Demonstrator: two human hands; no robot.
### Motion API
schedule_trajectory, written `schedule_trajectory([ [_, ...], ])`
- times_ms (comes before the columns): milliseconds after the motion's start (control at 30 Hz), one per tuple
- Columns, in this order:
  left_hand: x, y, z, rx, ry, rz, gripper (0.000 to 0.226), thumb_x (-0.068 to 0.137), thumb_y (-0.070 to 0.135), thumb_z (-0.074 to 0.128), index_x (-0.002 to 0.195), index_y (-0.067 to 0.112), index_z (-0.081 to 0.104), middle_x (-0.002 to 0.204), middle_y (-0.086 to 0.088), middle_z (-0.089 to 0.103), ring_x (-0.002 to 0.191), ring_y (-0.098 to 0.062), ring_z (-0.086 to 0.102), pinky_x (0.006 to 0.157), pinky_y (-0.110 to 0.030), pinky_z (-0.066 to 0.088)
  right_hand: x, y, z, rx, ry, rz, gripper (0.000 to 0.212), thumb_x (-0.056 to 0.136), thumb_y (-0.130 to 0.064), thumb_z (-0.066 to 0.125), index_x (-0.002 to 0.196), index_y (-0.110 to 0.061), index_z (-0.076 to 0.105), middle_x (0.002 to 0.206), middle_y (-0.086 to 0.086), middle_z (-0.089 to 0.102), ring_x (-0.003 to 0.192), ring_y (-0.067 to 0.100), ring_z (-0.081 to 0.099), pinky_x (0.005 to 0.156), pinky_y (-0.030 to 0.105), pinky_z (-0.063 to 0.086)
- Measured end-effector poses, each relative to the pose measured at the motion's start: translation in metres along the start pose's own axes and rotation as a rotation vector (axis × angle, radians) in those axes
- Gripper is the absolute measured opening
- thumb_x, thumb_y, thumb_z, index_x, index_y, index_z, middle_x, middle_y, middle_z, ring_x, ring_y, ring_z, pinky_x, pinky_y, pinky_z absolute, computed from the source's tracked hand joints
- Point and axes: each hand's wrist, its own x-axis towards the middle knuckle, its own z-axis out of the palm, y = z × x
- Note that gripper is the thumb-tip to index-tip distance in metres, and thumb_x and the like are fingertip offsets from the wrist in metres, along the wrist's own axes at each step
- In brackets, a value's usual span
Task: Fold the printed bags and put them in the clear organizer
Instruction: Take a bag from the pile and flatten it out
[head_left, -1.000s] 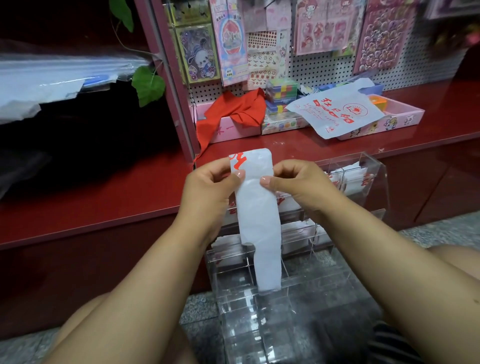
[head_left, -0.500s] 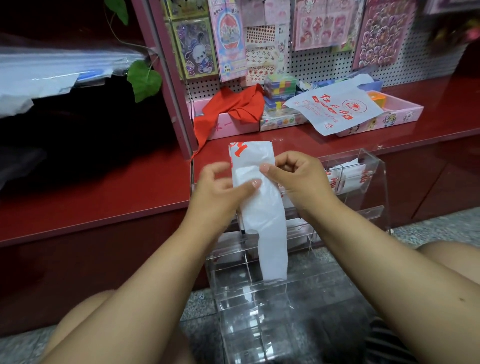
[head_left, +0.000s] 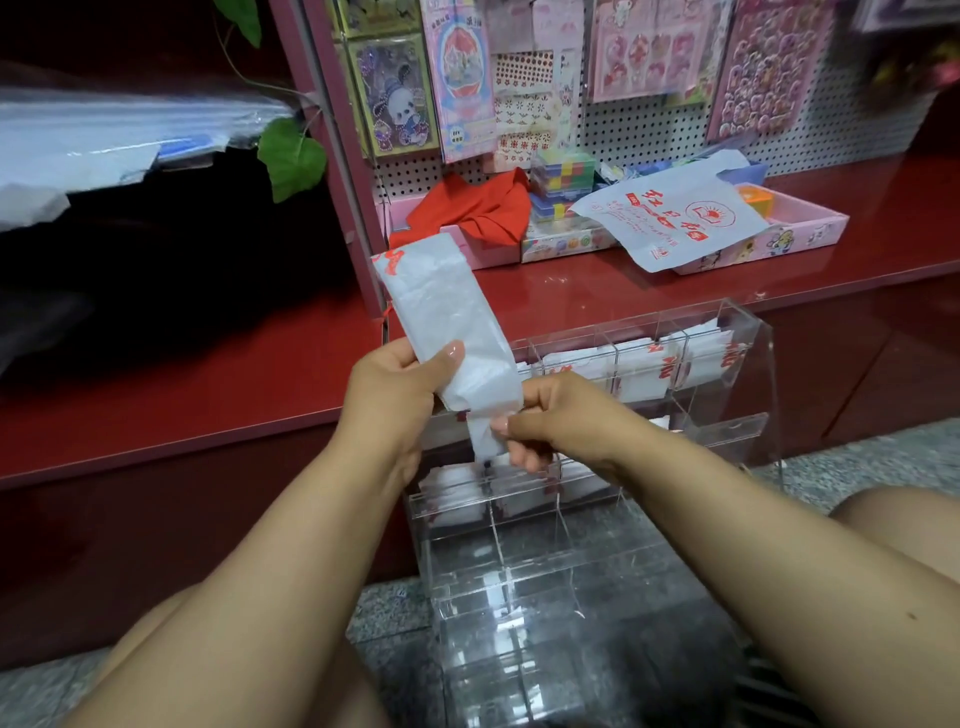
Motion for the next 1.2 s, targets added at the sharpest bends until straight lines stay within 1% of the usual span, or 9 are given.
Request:
schedule_trajectory([
  [100, -0.004, 0.001, 0.001, -0.012, -0.076, -0.081, 0.011, 0.090, 0.003, 0.062, 0.098, 0.001, 0.069, 0.083, -0.009, 0.076, 0.064, -0.017, 0.071, 0.051, -0.024, 0.054, 0.006, 0.005, -0.004, 0.228, -0.052, 0.043, 0.021, 0.084, 0.014, 0.051, 0.079, 0.001, 0.067, 0.069, 0.009, 0.067, 0.066, 0.015, 0.064, 0.060, 0.021, 0.055],
  [267, -0.010, -0.003, -0.004, 0.150, -0.242, -0.152, 0.017, 0.089, 0.000, 0.062, 0.105, -0.001, 0.069, 0.091, -0.010, 0.075, 0.070, -0.017, 0.072, 0.053, -0.025, 0.056, 0.009, 0.003, -0.015, 0.680, -0.107, 0.042, 0.060, 0.051, -0.011, 0.060, 0.105, 0.015, 0.059, 0.100, 0.019, 0.066, 0.091, 0.026, 0.063, 0.074, 0.039, 0.059],
  [400, -0.009, -0.008, -0.006, 0.210, -0.248, -0.146, 0.017, 0.089, -0.001, 0.063, 0.104, 0.004, 0.069, 0.090, -0.007, 0.076, 0.070, -0.016, 0.073, 0.052, -0.022, 0.053, 0.005, -0.002, -0.010, 0.494, 0.048, -0.025, 0.004, 0.083, -0.006, 0.061, 0.084, -0.003, 0.064, 0.070, 0.002, 0.071, 0.065, 0.013, 0.067, 0.055, 0.024, 0.053],
  [600, -0.010, -0.012, -0.003, 0.273, -0.233, -0.100, 0.020, 0.089, 0.001, 0.066, 0.109, 0.005, 0.067, 0.085, -0.003, 0.076, 0.072, -0.014, 0.073, 0.058, -0.022, 0.054, 0.007, 0.003, -0.004, 0.314, 0.235, -0.202, 0.029, 0.083, 0.006, 0.065, 0.109, -0.008, 0.065, 0.086, 0.004, 0.074, 0.076, 0.016, 0.070, 0.065, 0.028, 0.057],
  [700, 0.000, -0.013, -0.008, 0.526, -0.044, -0.010, 0.039, 0.080, 0.020, 0.080, 0.114, 0.012, 0.061, 0.080, 0.002, 0.065, 0.069, -0.014, 0.064, 0.065, -0.029, 0.052, 0.009, 0.002, -0.007, 0.200, 0.338, -0.295, 0.051, 0.078, 0.008, 0.070, 0.119, -0.021, 0.056, 0.076, 0.002, 0.069, 0.076, 0.019, 0.062, 0.074, 0.033, 0.053],
  [800, 0.003, 0.000, -0.013, 0.472, -0.093, -0.140, 0.036, 0.082, 0.027, 0.076, 0.111, 0.008, 0.064, 0.065, 0.001, 0.061, 0.046, -0.006, 0.051, 0.044, -0.018, 0.037, 0.008, 0.000, -0.011, 0.112, 0.373, -0.343, 0.062, 0.076, 0.008, 0.072, 0.120, -0.030, 0.051, 0.069, 0.007, 0.059, 0.069, 0.018, 0.055, 0.073, 0.033, 0.048],
  [900, -0.004, 0.008, -0.007, 0.208, -0.237, -0.332, 0.014, 0.091, 0.021, 0.063, 0.088, 0.008, 0.062, 0.048, 0.003, 0.052, 0.033, -0.001, 0.034, 0.030, -0.012, 0.017, 0.005, -0.001, -0.010, 0.023, 0.366, -0.362, 0.064, 0.074, 0.006, 0.074, 0.114, -0.038, 0.051, 0.062, -0.002, 0.059, 0.065, 0.015, 0.056, 0.070, 0.035, 0.049],
  [1100, -0.008, 0.006, 0.002, 0.072, -0.194, -0.284, 0.014, 0.092, 0.019, 0.062, 0.083, 0.008, 0.061, 0.056, -0.002, 0.067, 0.037, -0.001, 0.052, 0.032, -0.010, 0.028, 0.002, -0.002, -0.010, -0.124, 0.382, -0.358, 0.052, 0.077, -0.007, 0.077, 0.110, -0.038, 0.052, 0.083, -0.002, 0.067, 0.074, 0.008, 0.060, 0.074, 0.030, 0.050],
  [1200, -0.007, 0.002, 0.005, 0.098, -0.150, -0.169, 0.014, 0.092, 0.019, 0.064, 0.088, 0.006, 0.063, 0.063, -0.003, 0.071, 0.042, -0.002, 0.057, 0.034, -0.012, 0.033, 0.003, 0.001, -0.018, -0.227, 0.448, -0.235, 0.031, 0.077, -0.024, 0.079, 0.099, -0.031, 0.059, 0.069, -0.006, 0.052, 0.059, 0.005, 0.047, 0.059, 0.022, 0.041],
])
